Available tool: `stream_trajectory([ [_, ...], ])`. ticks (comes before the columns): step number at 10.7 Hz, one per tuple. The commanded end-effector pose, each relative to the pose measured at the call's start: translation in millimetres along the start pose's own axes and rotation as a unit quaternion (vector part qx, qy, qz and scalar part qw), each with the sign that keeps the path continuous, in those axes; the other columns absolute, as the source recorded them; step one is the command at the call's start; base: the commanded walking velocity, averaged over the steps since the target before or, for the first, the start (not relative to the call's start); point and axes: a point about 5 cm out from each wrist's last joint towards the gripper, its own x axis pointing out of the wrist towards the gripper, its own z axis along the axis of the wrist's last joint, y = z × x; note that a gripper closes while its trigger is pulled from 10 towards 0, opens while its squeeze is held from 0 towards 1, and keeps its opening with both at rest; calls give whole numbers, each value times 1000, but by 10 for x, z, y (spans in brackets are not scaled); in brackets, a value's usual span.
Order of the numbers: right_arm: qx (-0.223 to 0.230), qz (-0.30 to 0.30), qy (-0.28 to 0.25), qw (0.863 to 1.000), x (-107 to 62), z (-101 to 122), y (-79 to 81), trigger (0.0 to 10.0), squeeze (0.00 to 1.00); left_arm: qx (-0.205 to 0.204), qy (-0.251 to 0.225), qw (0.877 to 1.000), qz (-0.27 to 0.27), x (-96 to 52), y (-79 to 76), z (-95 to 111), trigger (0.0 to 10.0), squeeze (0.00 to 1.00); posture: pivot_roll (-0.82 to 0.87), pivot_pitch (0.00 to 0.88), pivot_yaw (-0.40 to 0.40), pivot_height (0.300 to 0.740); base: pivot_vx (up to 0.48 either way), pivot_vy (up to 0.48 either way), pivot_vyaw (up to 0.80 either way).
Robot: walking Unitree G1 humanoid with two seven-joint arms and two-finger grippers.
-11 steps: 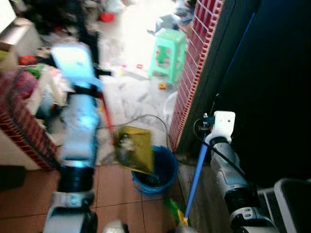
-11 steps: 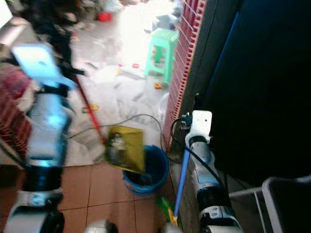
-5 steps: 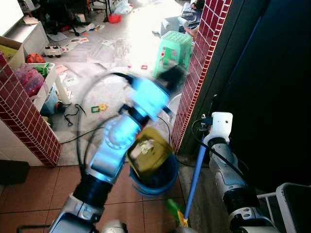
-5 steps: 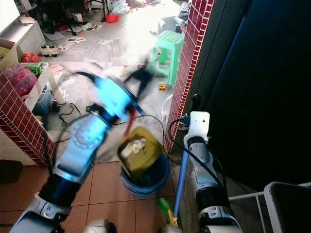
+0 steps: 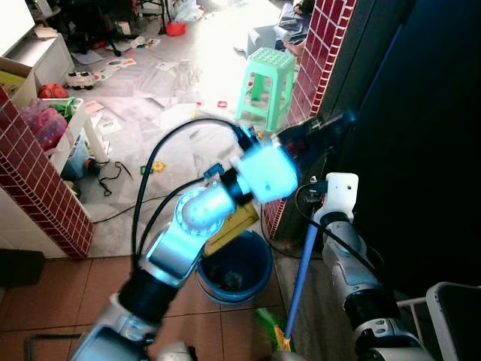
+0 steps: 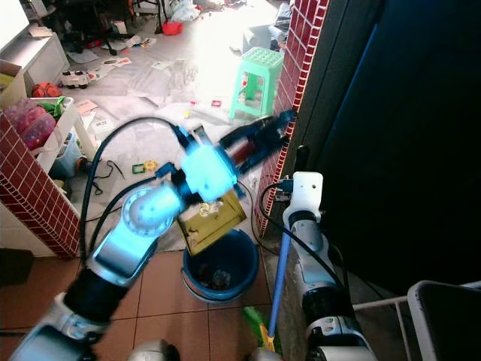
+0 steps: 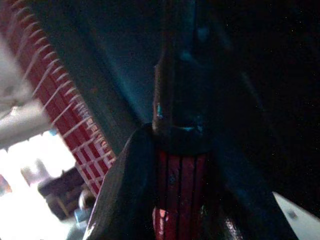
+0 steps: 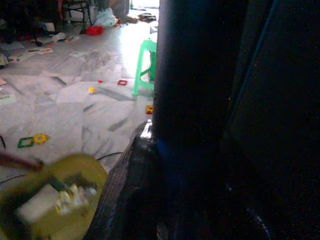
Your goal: Sweep floor
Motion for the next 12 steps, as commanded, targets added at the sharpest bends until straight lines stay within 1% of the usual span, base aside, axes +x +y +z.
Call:
stream_trajectory([
  [1,-26,1,-16,1000,46,79,-36,10000,0,-5,-21,1000,4,27,54,97,10000,0,-3,0,-63,740,0,0,0],
  [3,-27,1,-17,1000,51,76,-35,10000,0,8,-14,1000,-1,0,33,58,10000,0,-4,0,-62,740,0,0,0],
  [4,-27,2,-16,1000,44,68,-27,10000,0,41,-12,999,-8,-5,26,70,10000,0,-3,0,-62,740,0,0,0],
  [5,-27,3,-16,1000,45,65,-21,10000,0,102,-20,994,-30,-18,11,90,10000,0,-1,0,-61,740,0,0,0],
  [6,-27,3,-16,1000,46,63,-20,10000,0,56,-20,998,-21,-16,13,85,10000,0,0,0,-61,740,0,0,0],
  [7,-27,2,-15,1000,46,58,-22,10000,0,73,-21,997,-19,-17,39,99,10000,0,-1,0,-58,740,0,0,0],
  [8,-26,1,-15,1000,43,51,-22,10000,0,60,-31,997,23,-2,146,142,10000,0,-1,0,-58,740,0,0,0],
  [9,-26,1,-15,1000,42,50,-21,10000,0,52,-32,998,30,0,162,146,10000,0,-1,0,-58,740,0,0,0],
  [10,-26,2,-14,1000,34,40,-18,10000,0,81,-44,993,67,0,312,216,10000,0,2,0,-59,740,0,0,0],
  [11,-26,2,-12,1000,28,25,-25,10000,0,101,-53,986,121,-18,527,302,10000,0,4,0,-63,740,0,0,0],
  [12,-27,3,-12,1000,29,24,-25,10000,0,101,-58,981,154,-40,662,350,10000,0,5,0,-65,740,0,0,0],
])
